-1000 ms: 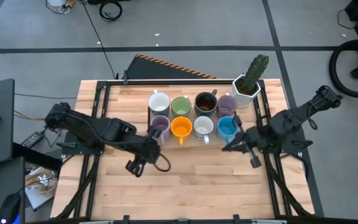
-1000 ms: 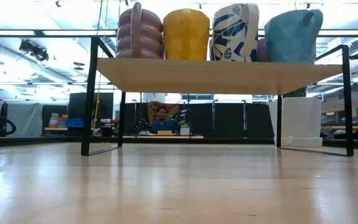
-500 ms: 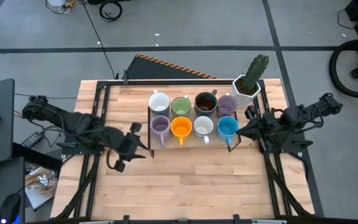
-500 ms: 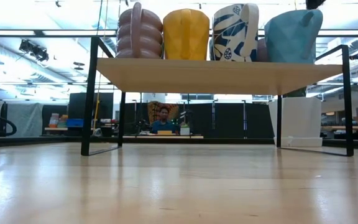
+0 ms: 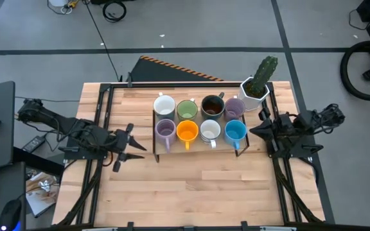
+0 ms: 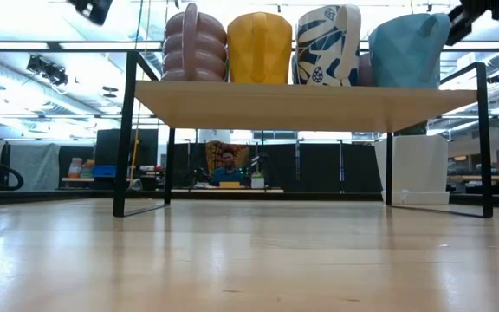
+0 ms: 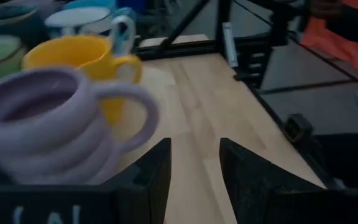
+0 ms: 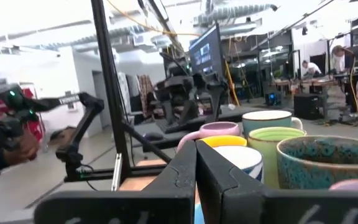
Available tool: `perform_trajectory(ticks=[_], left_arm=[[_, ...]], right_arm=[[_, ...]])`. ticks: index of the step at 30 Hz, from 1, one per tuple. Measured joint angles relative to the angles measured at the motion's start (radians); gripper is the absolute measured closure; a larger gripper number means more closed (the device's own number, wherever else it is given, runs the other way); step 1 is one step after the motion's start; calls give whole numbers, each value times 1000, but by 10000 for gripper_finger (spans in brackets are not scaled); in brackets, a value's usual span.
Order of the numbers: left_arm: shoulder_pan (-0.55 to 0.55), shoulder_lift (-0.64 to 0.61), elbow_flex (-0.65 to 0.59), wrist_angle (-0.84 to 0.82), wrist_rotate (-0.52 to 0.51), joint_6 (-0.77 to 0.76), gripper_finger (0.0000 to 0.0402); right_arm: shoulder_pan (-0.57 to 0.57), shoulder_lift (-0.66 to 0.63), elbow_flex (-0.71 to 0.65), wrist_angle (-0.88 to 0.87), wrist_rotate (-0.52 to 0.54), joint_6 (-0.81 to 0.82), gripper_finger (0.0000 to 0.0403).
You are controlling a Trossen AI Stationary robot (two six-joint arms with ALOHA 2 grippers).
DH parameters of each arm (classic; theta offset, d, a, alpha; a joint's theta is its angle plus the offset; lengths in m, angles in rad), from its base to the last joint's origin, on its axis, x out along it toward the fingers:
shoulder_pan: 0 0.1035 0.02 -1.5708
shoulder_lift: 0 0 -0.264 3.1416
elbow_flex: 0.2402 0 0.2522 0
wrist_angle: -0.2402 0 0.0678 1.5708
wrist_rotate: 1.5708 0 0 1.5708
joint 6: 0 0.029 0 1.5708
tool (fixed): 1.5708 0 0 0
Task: Place coffee mugs
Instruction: Return to Home Position
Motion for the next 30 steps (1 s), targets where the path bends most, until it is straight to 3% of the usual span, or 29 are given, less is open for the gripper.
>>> perform_trajectory(ticks=[4, 10, 18, 30], left_arm=[[0, -69, -85, 50, -68, -17, 260], [0, -146, -195, 161, -122, -26, 260], [-2, -279, -390, 321, -163, -14, 260], [-4, -517, -548, 336, -221, 78, 260]], right_arm=[[0, -105, -66, 0, 3, 10, 394], [-4, -106, -131, 25, 84, 14, 395], [-9, -107, -210, 88, 49, 8, 395], [-9, -107, -244, 80, 37, 49, 395]])
